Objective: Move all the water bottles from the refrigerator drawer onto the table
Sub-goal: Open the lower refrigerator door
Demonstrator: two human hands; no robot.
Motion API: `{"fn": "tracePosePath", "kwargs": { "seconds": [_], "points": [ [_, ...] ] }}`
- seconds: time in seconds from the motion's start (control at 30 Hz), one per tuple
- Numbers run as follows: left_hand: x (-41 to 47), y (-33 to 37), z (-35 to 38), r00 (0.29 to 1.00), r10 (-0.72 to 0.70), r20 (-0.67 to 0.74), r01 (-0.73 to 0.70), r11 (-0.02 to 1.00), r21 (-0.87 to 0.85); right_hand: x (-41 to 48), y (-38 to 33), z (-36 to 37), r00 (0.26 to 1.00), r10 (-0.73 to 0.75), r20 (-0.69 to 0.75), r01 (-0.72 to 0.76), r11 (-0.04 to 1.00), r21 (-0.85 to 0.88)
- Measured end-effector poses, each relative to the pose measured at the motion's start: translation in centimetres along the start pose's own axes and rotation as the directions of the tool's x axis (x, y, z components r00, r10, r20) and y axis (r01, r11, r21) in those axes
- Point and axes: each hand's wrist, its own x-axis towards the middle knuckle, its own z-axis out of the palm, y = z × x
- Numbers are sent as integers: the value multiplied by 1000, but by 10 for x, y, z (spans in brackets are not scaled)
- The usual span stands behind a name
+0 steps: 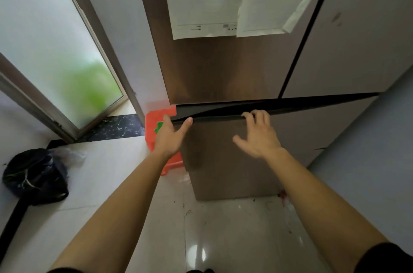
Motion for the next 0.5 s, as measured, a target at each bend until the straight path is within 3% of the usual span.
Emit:
{"fn": "tracePosePath", "kwargs": {
  "seconds": [0.2,0.3,0.4,0.5],
  "points": [
    [-71,-4,-1,987,-36,159,72,971,-228,-54,22,9,998,-59,1,59,998,-22],
    [-113,4,7,987,-40,158,85,953,-292,-82,35,6,997,-78,-3,78,996,32],
    [-162,15,14,991,8,132,27,965,-260,-117,52,2,994,-94,-50,98,990,103],
    [-222,27,26,971,80,226,-37,981,-191,-163,73,-2,989,-74,-126,101,971,219]
  ]
}}
